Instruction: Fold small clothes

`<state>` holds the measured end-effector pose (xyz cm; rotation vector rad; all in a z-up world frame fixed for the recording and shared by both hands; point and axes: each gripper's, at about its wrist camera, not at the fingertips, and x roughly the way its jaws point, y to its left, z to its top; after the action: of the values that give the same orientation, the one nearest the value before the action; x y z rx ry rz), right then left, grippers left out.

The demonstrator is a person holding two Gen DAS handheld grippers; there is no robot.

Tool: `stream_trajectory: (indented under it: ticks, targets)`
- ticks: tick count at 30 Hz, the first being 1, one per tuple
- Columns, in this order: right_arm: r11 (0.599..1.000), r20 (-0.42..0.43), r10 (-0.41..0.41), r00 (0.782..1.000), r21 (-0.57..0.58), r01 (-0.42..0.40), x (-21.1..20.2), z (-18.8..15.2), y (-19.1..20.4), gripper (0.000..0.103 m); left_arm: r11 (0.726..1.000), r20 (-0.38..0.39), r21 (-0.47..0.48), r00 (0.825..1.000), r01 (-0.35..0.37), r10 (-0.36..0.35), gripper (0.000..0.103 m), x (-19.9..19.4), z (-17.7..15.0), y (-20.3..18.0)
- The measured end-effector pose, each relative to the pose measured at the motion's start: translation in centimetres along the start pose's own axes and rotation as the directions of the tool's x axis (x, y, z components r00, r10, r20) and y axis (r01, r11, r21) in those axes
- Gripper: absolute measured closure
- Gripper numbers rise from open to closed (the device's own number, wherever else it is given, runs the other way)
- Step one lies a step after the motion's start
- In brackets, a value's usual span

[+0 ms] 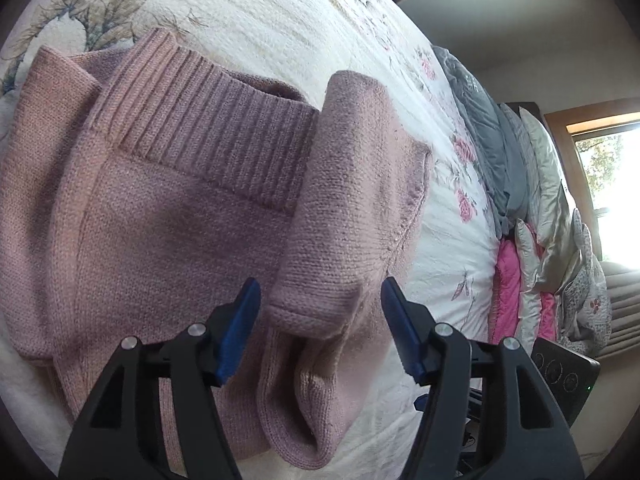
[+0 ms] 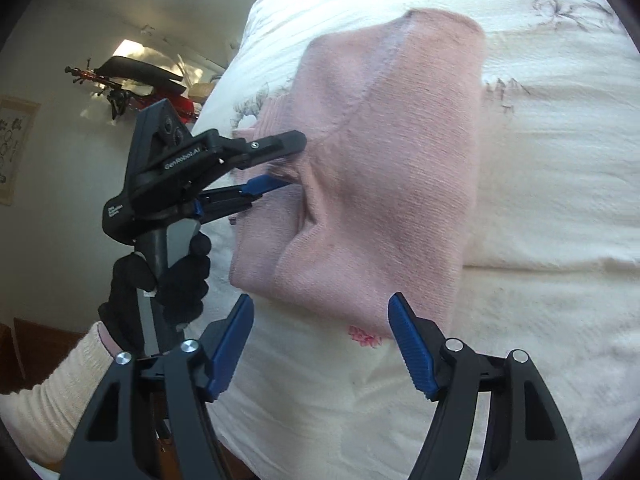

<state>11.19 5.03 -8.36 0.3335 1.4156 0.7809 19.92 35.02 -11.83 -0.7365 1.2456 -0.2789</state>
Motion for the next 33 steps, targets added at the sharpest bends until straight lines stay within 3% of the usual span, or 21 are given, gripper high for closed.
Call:
stream_trajectory:
  ticks: [6, 8, 10, 12, 16, 24, 29, 31, 33]
  targets:
    - [0.998, 0.015, -0.038, 0.999, 0.053, 0.037, -0.1, -0.5, -1.8, 0.032, 1.000, -0.013, -0.021, 1.000, -0.014, 0.014, 0.042, 1.8, 0.4, 0.3]
    - [0.997, 0.017, -0.042, 0.999, 0.064, 0.041, -0.2, -0.9, -2.4, 0.032, 1.000, 0.005, -0.019, 1.000, -0.017, 0.017, 0.053, 1.4, 0.3, 0.2]
    - [0.996, 0.017, -0.049, 0.999, 0.075, 0.048, -0.2, -1.1, -2.8, 0.032, 1.000, 0.023, -0.010, 1.000, 0.010, -0.010, 0.078, 0.6, 0.2, -0.1]
    - [0.995, 0.015, -0.056, 0.998, 0.085, 0.055, -0.2, -1.3, -3.3, 0.032, 0.999, 0.055, 0.005, 0.998, 0.032, -0.032, 0.082, -0.4, -0.1, -0.8]
    - [0.994, 0.014, -0.058, 0.998, 0.096, 0.056, 0.5, -1.3, -3.2, 0.032, 0.996, 0.128, 0.019, 0.988, 0.086, -0.088, 0.084, -3.3, -1.0, -2.1]
    - [0.995, -0.004, -0.055, 0.998, 0.085, 0.055, 1.8, -1.3, -2.2, 0.032, 0.995, 0.240, 0.031, 0.966, 0.095, -0.100, 0.086, -11.2, -2.0, -1.4]
    - [0.996, -0.015, -0.041, 0.999, 0.074, 0.042, 3.0, -1.2, -1.1, 0.032, 1.000, 0.307, -0.004, 0.951, 0.027, -0.025, 0.088, -15.5, -1.8, 1.8]
    - [0.997, -0.020, -0.035, 0.999, 0.066, 0.036, 3.5, -1.2, -0.6, 0.032, 0.998, 0.317, -0.053, 0.948, 0.030, -0.012, 0.090, -16.2, -1.7, 4.1]
    - [0.998, -0.024, -0.030, 0.999, 0.058, 0.032, 3.9, -0.9, -0.4, 0.032, 0.997, 0.316, -0.073, 0.948, -0.026, 0.048, 0.090, -15.8, -1.6, 5.6]
